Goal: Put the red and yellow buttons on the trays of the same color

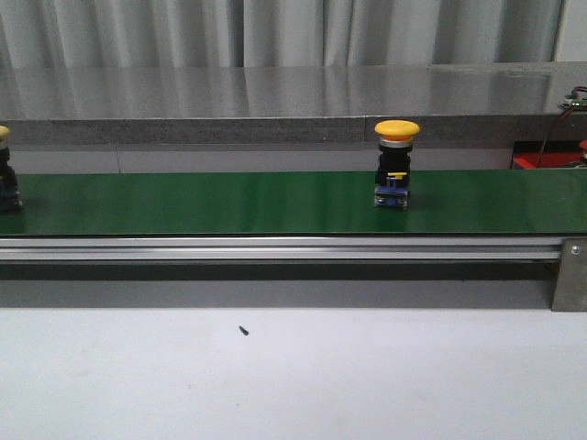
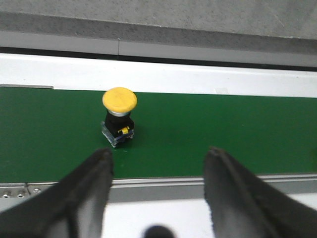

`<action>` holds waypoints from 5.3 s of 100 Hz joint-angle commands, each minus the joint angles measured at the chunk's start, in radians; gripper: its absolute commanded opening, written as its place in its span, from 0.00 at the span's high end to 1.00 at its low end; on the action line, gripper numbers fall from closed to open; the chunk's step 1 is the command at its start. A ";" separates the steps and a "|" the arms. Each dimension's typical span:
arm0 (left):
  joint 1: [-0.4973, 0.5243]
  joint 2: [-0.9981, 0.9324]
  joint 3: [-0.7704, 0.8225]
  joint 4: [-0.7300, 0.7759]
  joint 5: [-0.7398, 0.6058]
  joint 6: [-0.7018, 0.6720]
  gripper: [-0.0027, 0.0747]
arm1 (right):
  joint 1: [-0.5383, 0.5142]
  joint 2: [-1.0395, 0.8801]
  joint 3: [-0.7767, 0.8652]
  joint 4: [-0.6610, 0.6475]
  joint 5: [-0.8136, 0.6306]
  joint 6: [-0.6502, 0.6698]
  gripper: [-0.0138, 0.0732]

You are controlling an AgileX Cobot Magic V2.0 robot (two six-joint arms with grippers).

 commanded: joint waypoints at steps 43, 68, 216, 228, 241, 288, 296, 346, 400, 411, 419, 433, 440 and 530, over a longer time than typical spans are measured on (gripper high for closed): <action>-0.046 -0.008 -0.018 -0.025 -0.062 -0.004 0.99 | 0.002 0.133 -0.090 0.061 0.263 0.000 0.65; -0.046 -0.008 -0.018 -0.025 -0.062 -0.004 0.99 | 0.002 0.303 -0.219 0.041 0.282 -0.001 0.18; -0.046 -0.008 -0.018 -0.031 -0.066 -0.004 0.99 | 0.004 0.843 -0.520 0.032 0.354 -0.001 0.62; -0.046 -0.008 -0.018 -0.033 -0.068 -0.004 0.99 | -0.016 0.790 -0.520 0.032 0.388 0.001 0.62; -0.046 -0.008 -0.018 -0.033 -0.068 -0.004 0.99 | -0.081 0.721 -0.520 0.031 0.451 0.005 0.62; -0.046 -0.008 -0.018 -0.033 -0.068 -0.004 0.99 | -0.507 0.620 -0.455 0.029 0.447 0.017 0.62; -0.046 -0.008 -0.018 -0.033 -0.068 -0.004 0.99 | -0.544 0.630 -0.425 0.029 0.390 0.017 0.62; -0.046 -0.008 -0.018 -0.033 -0.069 -0.004 0.99 | -0.571 0.891 -0.397 0.070 0.290 0.017 0.62; -0.046 -0.008 -0.018 -0.033 -0.069 -0.004 0.99 | -0.571 0.952 -0.398 0.099 0.262 0.017 0.21; -0.046 -0.008 -0.018 -0.033 -0.071 -0.004 0.99 | -0.571 0.923 -0.405 0.104 0.264 0.017 0.22; -0.046 -0.008 -0.018 -0.033 -0.071 -0.004 0.99 | -0.571 0.884 -0.414 0.119 0.282 0.017 0.22; -0.046 -0.008 -0.018 -0.033 -0.073 -0.004 0.99 | -0.544 0.810 -0.447 0.158 0.373 -0.034 0.22; -0.046 -0.008 -0.018 -0.033 -0.073 -0.004 0.99 | -0.508 0.768 -0.467 0.180 0.427 -0.100 0.22; -0.046 -0.008 -0.018 -0.034 -0.073 -0.004 0.99 | 0.154 0.803 -0.491 0.233 0.383 -0.479 0.22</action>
